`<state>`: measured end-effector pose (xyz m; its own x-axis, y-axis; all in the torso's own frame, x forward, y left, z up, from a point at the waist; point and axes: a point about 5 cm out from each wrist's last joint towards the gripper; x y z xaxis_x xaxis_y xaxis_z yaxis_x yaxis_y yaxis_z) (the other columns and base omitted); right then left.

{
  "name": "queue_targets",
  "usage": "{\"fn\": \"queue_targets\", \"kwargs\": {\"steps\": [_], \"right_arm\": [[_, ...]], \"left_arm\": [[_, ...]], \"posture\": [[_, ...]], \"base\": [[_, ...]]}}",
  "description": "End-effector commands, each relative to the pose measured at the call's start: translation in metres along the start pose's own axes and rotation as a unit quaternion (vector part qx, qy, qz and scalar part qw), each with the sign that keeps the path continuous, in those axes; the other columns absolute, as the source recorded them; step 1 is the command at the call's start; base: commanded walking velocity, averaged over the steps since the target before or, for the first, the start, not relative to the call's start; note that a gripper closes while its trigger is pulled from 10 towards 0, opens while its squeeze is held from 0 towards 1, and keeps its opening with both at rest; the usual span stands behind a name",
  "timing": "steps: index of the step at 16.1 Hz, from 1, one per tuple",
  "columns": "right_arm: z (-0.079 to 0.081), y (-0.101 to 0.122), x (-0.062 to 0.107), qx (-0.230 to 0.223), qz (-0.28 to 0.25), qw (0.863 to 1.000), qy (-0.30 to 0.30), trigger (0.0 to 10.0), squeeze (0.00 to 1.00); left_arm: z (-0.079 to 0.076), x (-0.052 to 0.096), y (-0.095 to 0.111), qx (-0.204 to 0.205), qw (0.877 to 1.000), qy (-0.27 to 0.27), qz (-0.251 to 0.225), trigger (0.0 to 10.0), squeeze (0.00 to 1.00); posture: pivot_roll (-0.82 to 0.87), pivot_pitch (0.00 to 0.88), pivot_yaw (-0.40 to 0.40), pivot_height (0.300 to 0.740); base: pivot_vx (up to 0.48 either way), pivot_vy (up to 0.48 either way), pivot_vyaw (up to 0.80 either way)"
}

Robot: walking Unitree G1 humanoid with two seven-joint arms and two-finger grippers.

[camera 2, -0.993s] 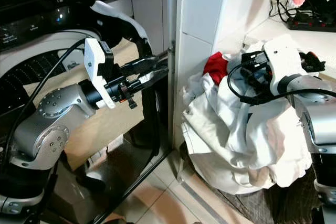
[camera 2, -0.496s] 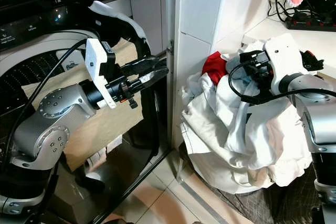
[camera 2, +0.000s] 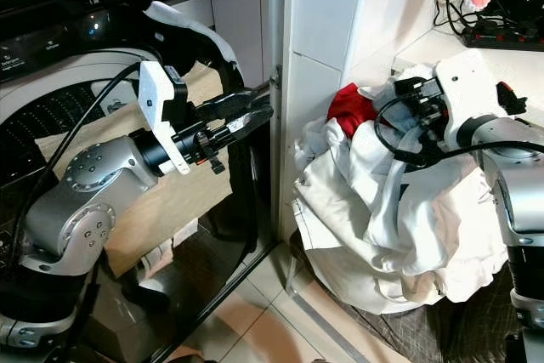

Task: Clothes washing

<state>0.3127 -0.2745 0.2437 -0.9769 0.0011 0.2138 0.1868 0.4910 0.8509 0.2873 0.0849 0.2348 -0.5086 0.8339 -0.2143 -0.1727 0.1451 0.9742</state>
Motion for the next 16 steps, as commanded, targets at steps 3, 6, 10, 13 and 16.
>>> {"fn": "queue_targets", "kwargs": {"steps": [3, 6, 10, 13, 16], "right_arm": [[-0.022, 0.033, 0.011, -0.003, -0.099, 0.991, -0.092, 0.0, 0.0], [-0.031, 0.051, 0.016, -0.018, -0.166, 0.977, -0.131, 0.0, 0.0], [-0.047, 0.085, 0.031, -0.024, -0.286, 0.938, -0.195, 0.0, 0.0], [-0.048, 0.091, 0.034, -0.017, -0.299, 0.938, -0.175, 0.0, 0.0], [-0.041, 0.067, 0.032, 0.048, -0.193, 0.965, -0.168, 7.3, 0.0]], "left_arm": [[0.012, 0.001, 0.004, -0.021, 0.998, 0.051, -0.015, 10.0, 0.0], [0.017, -0.001, 0.009, -0.02, 0.997, 0.073, -0.034, 10.0, 0.0], [0.021, -0.004, 0.015, -0.025, 0.993, 0.1, -0.061, 10.0, 0.0], [0.021, -0.003, 0.015, -0.027, 0.992, 0.102, -0.064, 10.0, 0.0], [0.019, -0.002, 0.014, -0.031, 0.993, 0.099, -0.062, 10.0, 0.0]], "posture": [[-0.07, 0.0, 0.051, 0.74], [-0.07, 0.0, 0.051, 0.74], [-0.07, 0.0, 0.051, 0.74], [-0.07, 0.0, 0.046, 0.74], [-0.06, 0.0, 0.039, 0.74]], "base": [[0.0, 0.0, 0.0], [0.0, 0.0, 0.0], [0.0, 0.0, 0.0], [0.0, 0.0, 0.0], [0.0, 0.0, 0.0]]}}
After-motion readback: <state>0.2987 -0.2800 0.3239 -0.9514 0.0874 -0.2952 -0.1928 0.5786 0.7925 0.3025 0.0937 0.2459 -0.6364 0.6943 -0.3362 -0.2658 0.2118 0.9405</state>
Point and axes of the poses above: a point about 5 cm out from each wrist's last joint towards the gripper, its own x axis pointing back from the gripper into the wrist, its own y axis along the axis of the wrist's last joint, z = x × y, and after that the axes turned 2 degrees about x, right-handed
